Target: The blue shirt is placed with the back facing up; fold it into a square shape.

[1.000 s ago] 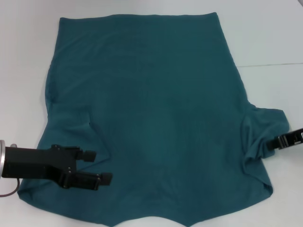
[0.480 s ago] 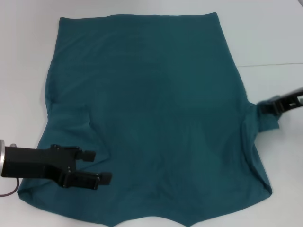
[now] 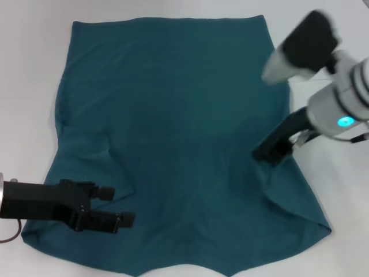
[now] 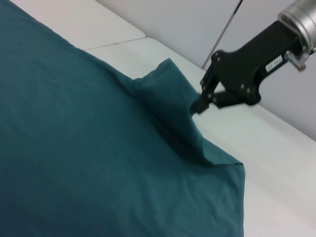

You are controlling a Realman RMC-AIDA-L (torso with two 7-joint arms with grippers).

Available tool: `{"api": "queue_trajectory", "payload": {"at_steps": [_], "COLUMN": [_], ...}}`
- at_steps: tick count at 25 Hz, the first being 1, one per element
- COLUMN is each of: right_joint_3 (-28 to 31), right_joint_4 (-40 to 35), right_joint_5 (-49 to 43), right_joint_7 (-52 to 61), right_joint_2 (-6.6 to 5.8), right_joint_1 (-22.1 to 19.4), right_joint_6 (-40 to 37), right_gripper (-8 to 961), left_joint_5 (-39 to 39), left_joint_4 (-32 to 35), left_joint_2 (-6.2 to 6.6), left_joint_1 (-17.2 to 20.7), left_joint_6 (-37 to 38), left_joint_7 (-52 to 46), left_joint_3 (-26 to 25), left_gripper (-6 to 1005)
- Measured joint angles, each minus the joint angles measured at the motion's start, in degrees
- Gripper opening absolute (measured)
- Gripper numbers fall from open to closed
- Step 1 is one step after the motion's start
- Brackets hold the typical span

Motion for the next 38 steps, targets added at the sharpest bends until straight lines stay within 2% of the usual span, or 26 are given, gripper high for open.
{"api": "queue_trajectory", "payload": {"at_steps": [3, 9, 22, 26, 29, 30, 32, 38], "right_joint_3": [-5.40, -9.14, -6.98, -2.37, 3.94, 8.28, 10.05, 17.39], "right_joint_4": [2.50, 3.50, 3.41, 3.37, 3.40, 3.85, 4.20, 9.33], "right_joint_5": [-2.31, -4.26, -4.51, -4.67, -6.34, -8.60, -9.37, -10.09], "right_joint_7": [0.20, 1.43, 5.69, 7.70, 9.54, 10.91, 11.60, 13.79], "right_joint_2": [0.04, 0.16, -0.12, -0.36, -0.50, -0.50, -0.48, -0.43], "right_joint_1": [1.84, 2.67, 2.47, 2.10, 1.85, 1.51, 1.23, -1.37], "right_joint_6": [-0.95, -2.35, -0.59, -0.52, -0.03, 1.24, 2.23, 11.35], "right_gripper": [97, 121, 175, 358, 493, 538, 627, 773], "left_joint_5": [0.00, 0.00, 0.00, 0.00, 0.00, 0.00, -0.01, 0.00], "left_joint_4": [-0.10, -0.27, -0.41, -0.42, -0.42, -0.42, -0.42, -0.41], "left_joint_2": [-0.01, -0.09, -0.18, -0.18, -0.19, -0.18, -0.18, -0.37], "left_joint_1": [0.18, 0.64, 1.56, 1.77, 1.76, 1.70, 1.57, 1.40], "left_joint_6": [0.04, 0.06, -0.03, -0.01, 0.03, 0.02, 0.04, 0.06], "left_joint_7": [0.00, 0.00, 0.14, 0.30, 0.43, 0.45, 0.49, 0.62], "left_joint_3": [0.00, -0.03, -0.05, -0.05, -0.04, -0.05, -0.04, -0.04], "left_gripper": [936, 936, 936, 936, 936, 936, 936, 936]}}
